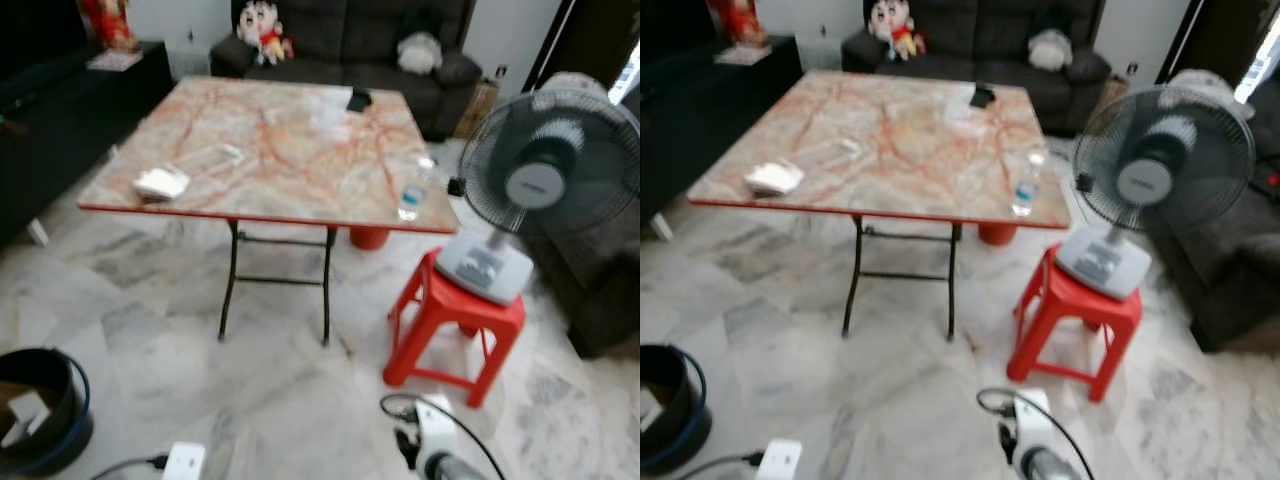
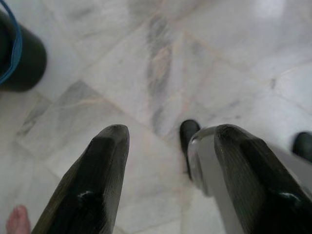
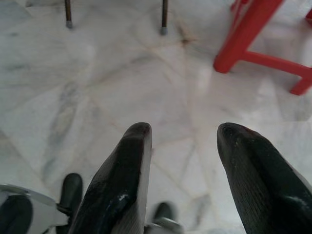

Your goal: Picking trash to rubbish bin

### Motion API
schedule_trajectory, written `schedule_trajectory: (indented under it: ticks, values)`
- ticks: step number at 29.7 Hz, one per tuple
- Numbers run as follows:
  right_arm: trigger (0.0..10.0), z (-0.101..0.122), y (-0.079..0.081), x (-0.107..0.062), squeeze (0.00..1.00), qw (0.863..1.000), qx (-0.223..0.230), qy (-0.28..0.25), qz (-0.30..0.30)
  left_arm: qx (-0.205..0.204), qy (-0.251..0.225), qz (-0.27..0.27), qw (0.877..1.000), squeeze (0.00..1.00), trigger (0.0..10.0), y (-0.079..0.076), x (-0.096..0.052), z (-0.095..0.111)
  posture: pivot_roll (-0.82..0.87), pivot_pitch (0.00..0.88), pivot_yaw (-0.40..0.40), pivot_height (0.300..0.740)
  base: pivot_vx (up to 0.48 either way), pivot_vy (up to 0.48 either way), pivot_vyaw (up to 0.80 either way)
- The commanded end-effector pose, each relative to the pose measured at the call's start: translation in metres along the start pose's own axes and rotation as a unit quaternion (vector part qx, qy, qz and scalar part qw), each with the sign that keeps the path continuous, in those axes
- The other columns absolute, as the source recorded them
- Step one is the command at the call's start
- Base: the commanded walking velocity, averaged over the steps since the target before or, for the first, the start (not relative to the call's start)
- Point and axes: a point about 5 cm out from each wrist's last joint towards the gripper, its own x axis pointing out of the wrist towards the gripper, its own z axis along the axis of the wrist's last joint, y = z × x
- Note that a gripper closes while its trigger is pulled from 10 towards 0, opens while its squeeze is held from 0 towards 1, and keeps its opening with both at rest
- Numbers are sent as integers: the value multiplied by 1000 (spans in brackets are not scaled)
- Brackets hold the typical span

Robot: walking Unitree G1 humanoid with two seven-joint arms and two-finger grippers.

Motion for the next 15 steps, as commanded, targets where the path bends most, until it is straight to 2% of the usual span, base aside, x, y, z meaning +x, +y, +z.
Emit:
schedule_trajectory:
  ticks: [1, 7, 8, 9, 10, 12, 15]
  values:
    - [10000, -4, -14, -3, 0, 1000, 6, 5, -19, 0, 1, -12, 1000, 0, 10000, -10, 0, 1, 29, 0, -82, 740, 0, 0, 0]
    - [10000, 4, -13, -1, 0, 1000, 4, -8, -17, -6, -9, -5, 1000, 0, 10000, -7, 1, 6, 31, 0, -84, 740, 0, 0, 0]
    - [10000, 10, -12, 0, 0, 1000, 0, -19, -14, -15, -31, 4, 999, 0, 10000, -4, 2, 14, 28, 0, -83, 740, 0, 0, 0]
    - [10000, 10, -12, 0, 0, 1000, 0, -19, -14, -15, -31, 4, 999, 0, 10000, -4, 2, 14, 28, 0, -83, 740, 0, 0, 0]
    - [10000, 18, -11, 1, 0, 999, -4, -33, -9, -18, -54, 12, 998, 0, 10000, -1, 3, 24, 29, 0, -84, 740, 0, 0, 0]
    - [10000, 25, -9, 2, 0, 999, -8, -46, -4, -20, -72, 17, 997, 0, 10000, 2, 4, 32, 30, 0, -85, 740, 0, 0, 0]
    - [10000, 51, -5, 5, 0, 995, -19, -93, 9, -31, -135, 42, 989, 0, 10000, 9, 4, 62, 29, 0, -86, 740, 0, 0, 0]
